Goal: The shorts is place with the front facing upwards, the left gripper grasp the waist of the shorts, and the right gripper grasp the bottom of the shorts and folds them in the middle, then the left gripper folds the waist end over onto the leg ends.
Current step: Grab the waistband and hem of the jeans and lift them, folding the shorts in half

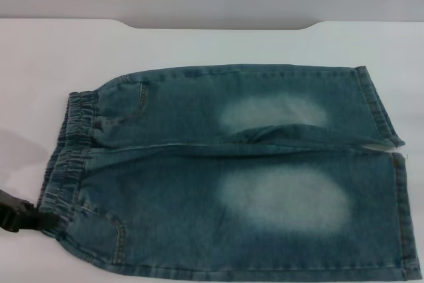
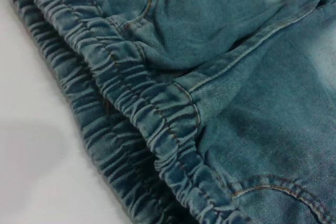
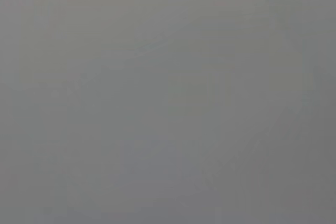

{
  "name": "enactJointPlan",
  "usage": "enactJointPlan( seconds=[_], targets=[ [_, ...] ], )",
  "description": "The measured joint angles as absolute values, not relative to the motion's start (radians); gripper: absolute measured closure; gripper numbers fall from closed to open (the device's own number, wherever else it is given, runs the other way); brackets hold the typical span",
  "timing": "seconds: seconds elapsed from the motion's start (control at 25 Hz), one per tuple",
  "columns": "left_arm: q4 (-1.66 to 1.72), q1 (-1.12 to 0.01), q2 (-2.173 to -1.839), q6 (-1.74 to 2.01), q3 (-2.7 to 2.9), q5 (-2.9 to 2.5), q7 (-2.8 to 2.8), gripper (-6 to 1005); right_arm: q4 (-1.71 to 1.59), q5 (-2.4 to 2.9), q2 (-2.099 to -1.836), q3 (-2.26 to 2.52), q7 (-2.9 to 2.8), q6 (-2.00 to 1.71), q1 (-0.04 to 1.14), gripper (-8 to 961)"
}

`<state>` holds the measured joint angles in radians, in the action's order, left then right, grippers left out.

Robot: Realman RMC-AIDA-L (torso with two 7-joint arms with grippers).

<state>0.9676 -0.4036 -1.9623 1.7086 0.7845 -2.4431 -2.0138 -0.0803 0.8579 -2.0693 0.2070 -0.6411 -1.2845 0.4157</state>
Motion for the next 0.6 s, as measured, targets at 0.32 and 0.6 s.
enactJointPlan(
  seconds=[0.32, 0.6],
  targets=[
    [0.973, -0.409, -1.961, 1.713, 0.786, -2.444, -2.014, 895, -0.082, 0.857, -2.069, 0.207, -0.641, -1.284, 0.417, 465],
    [0.974, -0.422, -1.963, 1.712, 0.781, -2.442, -2.015, 952, -0.102, 0.897, -2.069, 0.231, -0.664, -1.284, 0.419, 466]
  ],
)
